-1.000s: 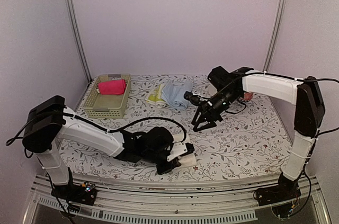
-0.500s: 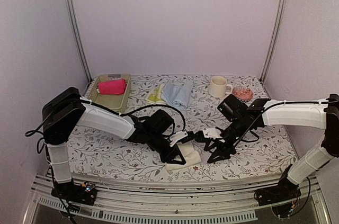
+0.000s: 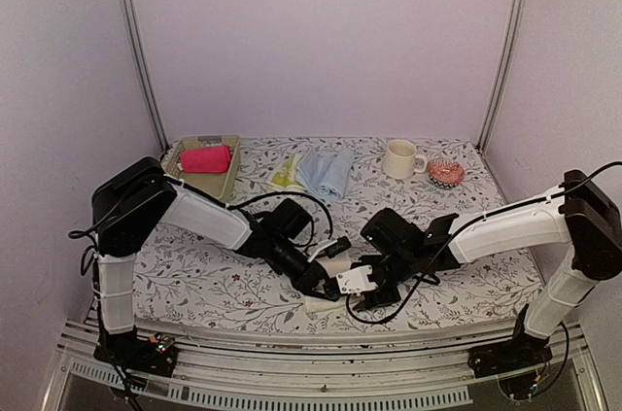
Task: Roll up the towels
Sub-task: Roll the towel at the center of the board.
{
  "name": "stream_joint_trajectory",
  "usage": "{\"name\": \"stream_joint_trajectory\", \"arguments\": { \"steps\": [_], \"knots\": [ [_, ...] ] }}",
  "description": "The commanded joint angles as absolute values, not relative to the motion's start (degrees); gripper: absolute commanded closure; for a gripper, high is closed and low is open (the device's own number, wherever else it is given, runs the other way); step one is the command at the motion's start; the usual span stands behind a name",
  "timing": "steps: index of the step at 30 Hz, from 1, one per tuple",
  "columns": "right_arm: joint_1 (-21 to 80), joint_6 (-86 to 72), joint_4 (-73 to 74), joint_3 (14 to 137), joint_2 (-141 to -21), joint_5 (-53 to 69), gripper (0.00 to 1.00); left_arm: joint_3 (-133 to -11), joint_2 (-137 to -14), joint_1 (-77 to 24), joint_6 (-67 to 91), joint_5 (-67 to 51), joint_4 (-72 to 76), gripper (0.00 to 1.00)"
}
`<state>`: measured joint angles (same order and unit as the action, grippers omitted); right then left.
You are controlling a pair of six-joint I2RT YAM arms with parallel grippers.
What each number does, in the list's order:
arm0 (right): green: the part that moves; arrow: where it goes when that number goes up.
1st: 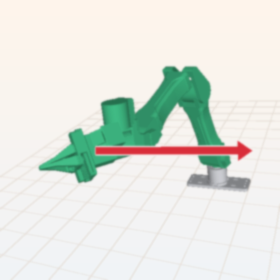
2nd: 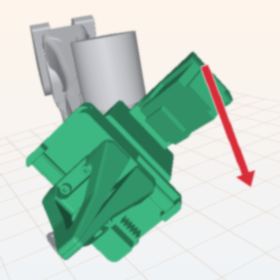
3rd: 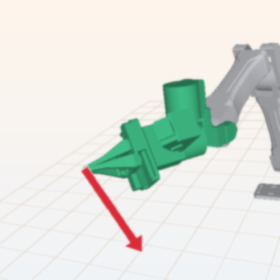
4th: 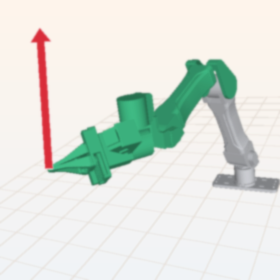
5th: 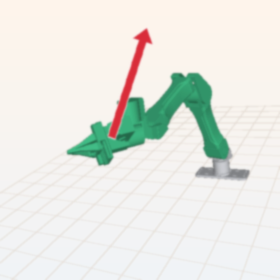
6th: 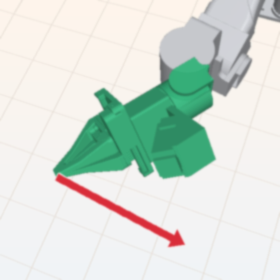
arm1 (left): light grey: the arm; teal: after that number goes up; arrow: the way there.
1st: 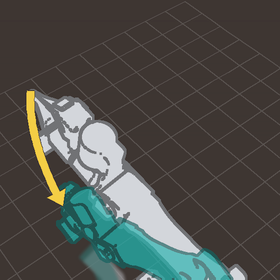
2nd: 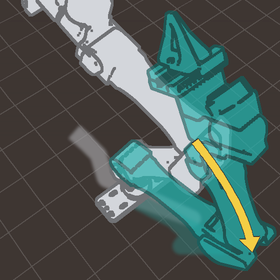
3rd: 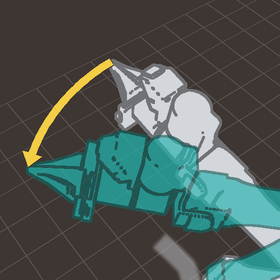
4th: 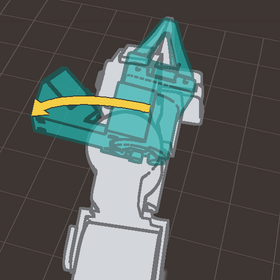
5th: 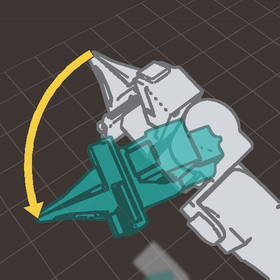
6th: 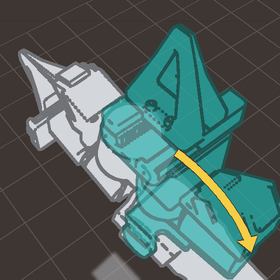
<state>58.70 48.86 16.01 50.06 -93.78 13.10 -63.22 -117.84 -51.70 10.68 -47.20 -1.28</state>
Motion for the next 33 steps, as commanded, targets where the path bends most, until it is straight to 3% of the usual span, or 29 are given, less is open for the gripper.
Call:
{"name": "stream_joint_trajectory", "arguments": {
  "steps": [1,6,9,11,16,23,29,33],
  "knots": [
    [59.5,52.0,12.1,50.5,-97.8,10.0,0.54,-63.3,-121.0,-49.2,11.9,-48.5,-4.0,0.9],
    [59.5,53.6,14.2,50.4,-98.4,10.9,0.77,-61.5,-115.2,-48.2,10.8,-45.4,-3.5,0.76],
    [59.5,53.1,20.1,52.4,-97.9,14.8,0.8,-57.8,-107.1,-48.5,10.9,-40.0,-1.7,0.57],
    [59.5,51.6,25.1,54.5,-97.6,19.0,0.8,-54.7,-102.0,-48.8,10.8,-36.5,-0.5,0.53],
    [58.6,47.6,39.8,62.3,-101.7,27.2,0.85,-45.3,-89.0,-53.1,10.1,-21.5,0.9,0.52],
    [52.1,46.8,52.8,75.2,-117.8,38.2,0.86,-33.9,-76.2,-70.4,4.3,5.0,8.6,0.56],
    [48.4,49.5,65.6,89.2,-130.8,44.8,0.86,-33.8,-78.5,-80.7,-0.1,16.9,8.1,0.61],
    [47.6,50.6,70.0,94.2,-136.6,45.9,0.86,-36.7,-84.9,-83.0,-4.1,20.4,7.0,0.55]
  ]
}}
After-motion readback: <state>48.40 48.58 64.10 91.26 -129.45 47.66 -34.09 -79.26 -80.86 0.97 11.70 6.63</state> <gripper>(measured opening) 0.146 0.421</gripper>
